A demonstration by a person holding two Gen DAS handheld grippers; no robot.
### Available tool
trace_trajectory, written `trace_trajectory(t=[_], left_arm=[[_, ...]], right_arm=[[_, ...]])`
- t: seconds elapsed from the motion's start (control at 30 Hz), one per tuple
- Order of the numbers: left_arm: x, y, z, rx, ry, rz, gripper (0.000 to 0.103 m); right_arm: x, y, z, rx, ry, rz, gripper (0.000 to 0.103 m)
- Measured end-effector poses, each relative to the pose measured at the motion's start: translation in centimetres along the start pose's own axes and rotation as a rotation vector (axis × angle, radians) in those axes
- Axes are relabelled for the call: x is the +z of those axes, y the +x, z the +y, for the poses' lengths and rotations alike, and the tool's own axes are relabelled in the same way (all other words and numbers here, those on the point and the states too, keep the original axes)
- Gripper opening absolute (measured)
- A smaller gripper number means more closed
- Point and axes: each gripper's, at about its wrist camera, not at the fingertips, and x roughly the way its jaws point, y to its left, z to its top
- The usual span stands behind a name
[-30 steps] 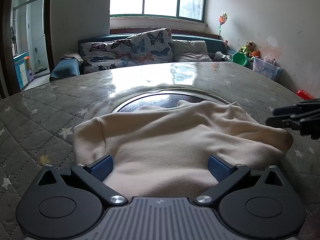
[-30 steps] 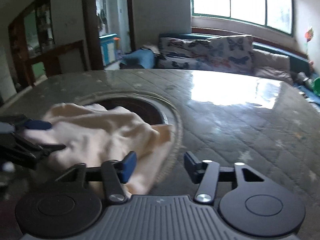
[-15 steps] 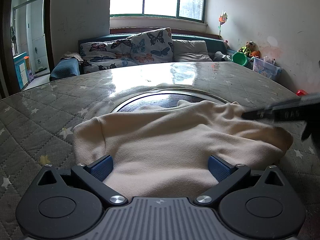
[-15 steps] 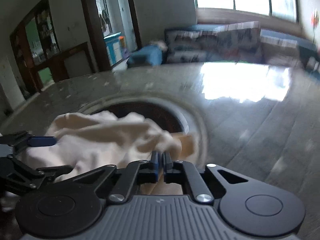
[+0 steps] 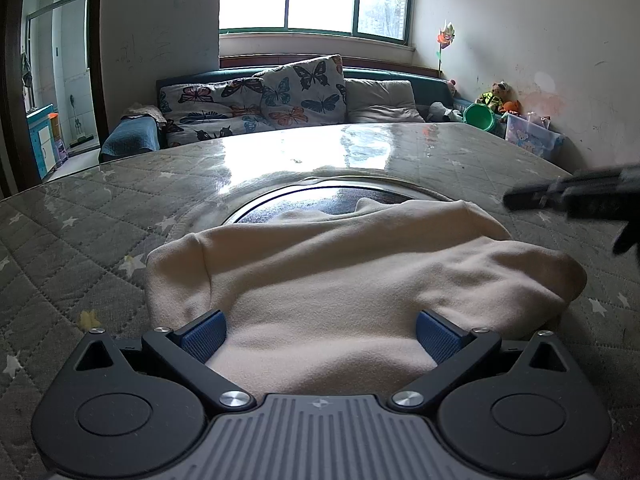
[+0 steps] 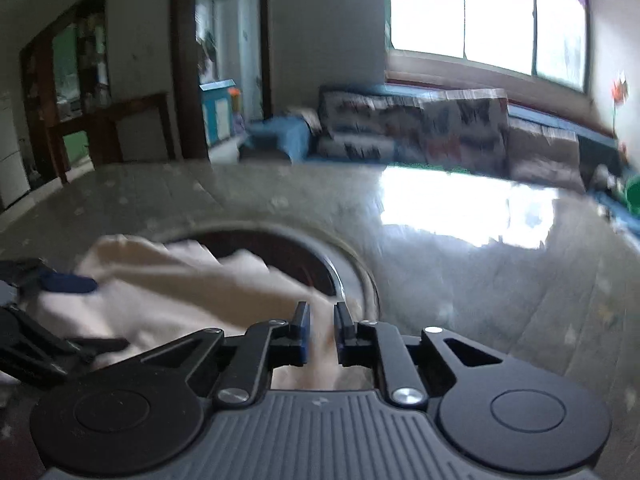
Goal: Fold clothes
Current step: 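Press the sweatshirt flat with the open left gripper while the right gripper withdraws, then move both grippers to the edge of the cream sweatshirt on the mat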
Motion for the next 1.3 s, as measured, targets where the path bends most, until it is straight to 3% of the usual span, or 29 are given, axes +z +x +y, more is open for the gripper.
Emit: trace_trajectory(t=[0.17, 0.4, 0.47, 0.6, 0.8, 0.93, 1.1, 1.3], left_arm=[[0.0, 0.0, 0.1, -0.001, 0.0, 0.0, 0.103], [0.0, 0.0, -0.1, -0.001, -0.001, 0.0, 0.103], [0.0, -0.1, -0.1, -0.001, -0.001, -0.001, 0.103], [0.1, -0.3, -0.2, 0.006, 0.003, -0.001, 0.103], [2.3, -1.5, -0.2, 0.009, 0.005, -0.048, 0.103], [3.7, -0.5, 1.0, 0.028, -0.027, -0.056, 0.103], [3.6, 2.1, 3.2, 0.047, -0.13, 0.004, 0.103], [2.9, 1.9, 3.4, 0.067, -0.128, -0.006, 0.103]], right_arm=[[-0.4, 0.2, 2.7, 0.11, -0.026, 0.028, 0.016], [-2.6, 1.4, 1.7, 0.1, 0.005, 0.095, 0.014], [-2.2, 1.0, 1.6, 0.103, 0.012, 0.093, 0.015], [-0.8, 0.6, 2.1, 0.105, -0.015, 0.062, 0.027], [1.5, 2.7, 2.5, 0.118, -0.028, 0.04, 0.032], [1.8, 4.7, 2.1, 0.128, 0.005, 0.077, 0.033], [0.8, 6.3, 1.5, 0.085, 0.031, 0.136, 0.036], [0.7, 4.9, 1.7, 0.089, 0.013, 0.107, 0.04]])
